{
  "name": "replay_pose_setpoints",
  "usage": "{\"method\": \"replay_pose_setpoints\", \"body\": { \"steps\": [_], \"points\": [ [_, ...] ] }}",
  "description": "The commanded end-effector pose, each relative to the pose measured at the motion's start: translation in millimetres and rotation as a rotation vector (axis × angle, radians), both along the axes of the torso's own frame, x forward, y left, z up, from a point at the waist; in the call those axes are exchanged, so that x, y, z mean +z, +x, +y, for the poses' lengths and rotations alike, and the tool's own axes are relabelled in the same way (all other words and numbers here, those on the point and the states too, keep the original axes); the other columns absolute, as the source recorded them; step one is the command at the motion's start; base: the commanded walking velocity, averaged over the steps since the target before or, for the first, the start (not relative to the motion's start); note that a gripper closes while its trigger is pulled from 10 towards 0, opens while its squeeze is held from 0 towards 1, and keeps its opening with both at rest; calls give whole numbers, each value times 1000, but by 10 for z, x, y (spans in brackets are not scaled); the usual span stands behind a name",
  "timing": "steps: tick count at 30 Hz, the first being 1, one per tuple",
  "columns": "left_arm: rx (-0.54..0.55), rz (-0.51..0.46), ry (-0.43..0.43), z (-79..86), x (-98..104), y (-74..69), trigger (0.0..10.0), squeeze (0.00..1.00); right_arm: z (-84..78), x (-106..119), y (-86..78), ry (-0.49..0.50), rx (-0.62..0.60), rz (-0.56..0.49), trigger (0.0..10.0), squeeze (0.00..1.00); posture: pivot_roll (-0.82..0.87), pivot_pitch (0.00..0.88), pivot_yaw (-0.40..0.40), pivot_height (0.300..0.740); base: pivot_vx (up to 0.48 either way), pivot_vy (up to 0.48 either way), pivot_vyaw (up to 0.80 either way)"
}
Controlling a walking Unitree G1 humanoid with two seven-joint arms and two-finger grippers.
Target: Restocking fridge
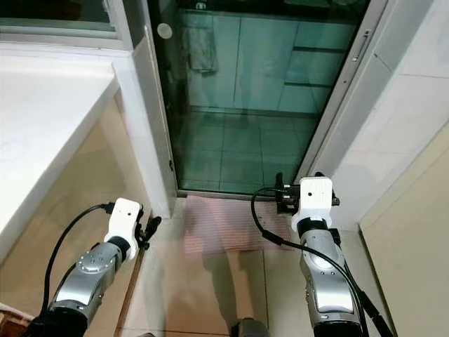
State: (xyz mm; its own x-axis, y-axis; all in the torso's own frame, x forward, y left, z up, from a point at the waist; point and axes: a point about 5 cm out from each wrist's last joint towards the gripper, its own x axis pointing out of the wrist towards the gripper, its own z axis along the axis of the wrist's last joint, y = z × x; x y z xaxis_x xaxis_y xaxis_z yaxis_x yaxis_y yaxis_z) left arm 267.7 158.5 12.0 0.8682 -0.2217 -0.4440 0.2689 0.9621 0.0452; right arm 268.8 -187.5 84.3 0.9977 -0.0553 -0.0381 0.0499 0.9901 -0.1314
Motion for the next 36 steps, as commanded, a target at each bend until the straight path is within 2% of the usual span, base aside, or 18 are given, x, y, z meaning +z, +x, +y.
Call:
{"method": "replay_pose_setpoints", "body": {
  "steps": [1,4,7,9,13,16,26,31,33,36],
  "points": [
    [-13,-44,-14,-57,98,71,10000,0,-11,-28,-1,3,-15,16,10000,0,-168,0,-10,719,0,0,0],
    [-24,-90,-29,-95,179,128,10000,0,-8,-39,0,19,-33,25,10000,0,-170,0,-8,719,0,0,0],
    [-63,-138,-41,-165,255,156,10000,0,-2,-45,1,-5,-28,32,10000,0,-172,0,-1,719,0,0,0],
    [-84,-149,-42,-197,271,155,10000,0,10,-56,-1,17,-24,39,10000,0,-175,0,2,719,0,0,-391],
    [-107,-159,-43,-238,274,139,10000,0,67,-27,-26,-14,15,7,10000,0,-177,0,6,719,0,0,-756],
    [-109,-167,-57,-251,280,137,10000,0,67,-25,-29,-22,13,6,10000,0,-178,0,7,719,0,0,0],
    [-138,-207,-72,-386,347,170,10000,0,65,-13,-7,-17,17,0,10000,0,-182,0,8,719,279,-387,0],
    [-97,-216,-86,-375,364,201,10000,0,63,-14,6,-20,3,2,10000,0,-182,0,11,719,314,-296,0],
    [-27,-222,-92,-295,377,244,10000,0,48,-44,20,-24,-22,25,10000,0,-181,0,11,719,0,0,0],
    [0,-220,-94,-234,374,261,10000,0,45,-58,21,-21,-22,31,10000,0,-178,0,11,719,0,0,0]
  ]
}}
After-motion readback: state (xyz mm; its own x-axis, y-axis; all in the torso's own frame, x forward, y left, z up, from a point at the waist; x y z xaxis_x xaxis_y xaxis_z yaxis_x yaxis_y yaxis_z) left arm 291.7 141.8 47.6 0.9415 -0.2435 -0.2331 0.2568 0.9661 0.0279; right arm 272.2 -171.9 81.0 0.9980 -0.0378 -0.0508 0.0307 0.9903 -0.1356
